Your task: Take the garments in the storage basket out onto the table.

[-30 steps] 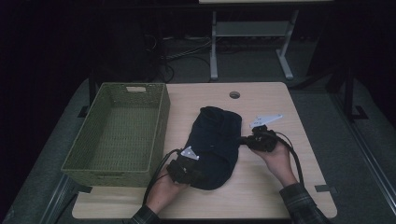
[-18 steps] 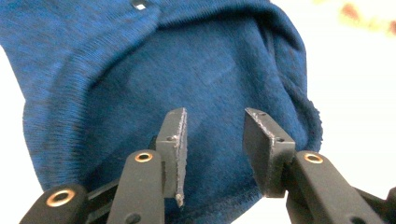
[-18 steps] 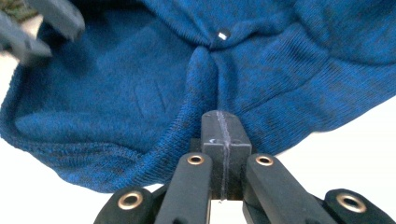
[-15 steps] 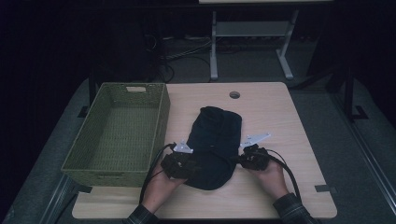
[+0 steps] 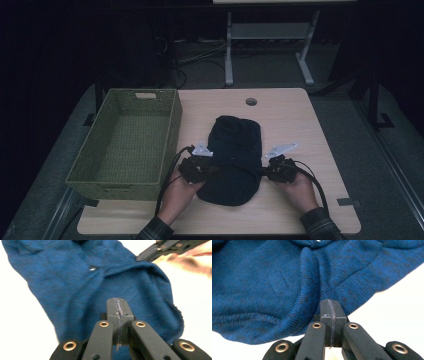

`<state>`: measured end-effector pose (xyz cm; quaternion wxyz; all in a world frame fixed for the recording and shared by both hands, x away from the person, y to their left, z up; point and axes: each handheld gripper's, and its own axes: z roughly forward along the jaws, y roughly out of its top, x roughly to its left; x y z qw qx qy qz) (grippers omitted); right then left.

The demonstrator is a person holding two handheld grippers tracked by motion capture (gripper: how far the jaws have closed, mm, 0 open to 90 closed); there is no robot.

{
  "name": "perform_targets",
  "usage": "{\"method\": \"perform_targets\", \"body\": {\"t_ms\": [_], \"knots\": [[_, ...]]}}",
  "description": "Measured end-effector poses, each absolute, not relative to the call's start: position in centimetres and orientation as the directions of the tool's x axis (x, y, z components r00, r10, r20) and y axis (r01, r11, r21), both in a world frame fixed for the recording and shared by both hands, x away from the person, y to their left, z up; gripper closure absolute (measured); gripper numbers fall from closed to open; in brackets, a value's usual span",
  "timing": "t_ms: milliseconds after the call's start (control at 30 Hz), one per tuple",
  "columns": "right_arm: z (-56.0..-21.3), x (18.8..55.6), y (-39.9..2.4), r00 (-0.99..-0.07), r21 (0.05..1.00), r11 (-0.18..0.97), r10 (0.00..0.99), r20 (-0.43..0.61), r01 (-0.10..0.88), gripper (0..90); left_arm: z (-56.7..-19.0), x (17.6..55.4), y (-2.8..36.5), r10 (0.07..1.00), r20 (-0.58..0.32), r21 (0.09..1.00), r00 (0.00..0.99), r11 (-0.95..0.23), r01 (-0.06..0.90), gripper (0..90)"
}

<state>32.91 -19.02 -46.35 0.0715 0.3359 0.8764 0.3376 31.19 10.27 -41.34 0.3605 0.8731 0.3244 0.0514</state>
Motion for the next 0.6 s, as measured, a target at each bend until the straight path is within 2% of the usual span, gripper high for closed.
{"method": "perform_targets", "body": {"t_ms": [267,600], "knots": [[-46.3,32.9,-22.1,-0.737,0.633,0.534,0.67,0.088,0.561,90.0,-42.6,33.5,9.2,0.634,-0.128,0.638,0.762,-0.536,0.553,90.0],[-46.3,32.1,-22.8,-0.737,0.63,0.538,0.67,0.083,0.56,90.0,-45.4,34.8,8.3,0.627,-0.139,0.574,0.767,-0.58,0.578,90.0]]}}
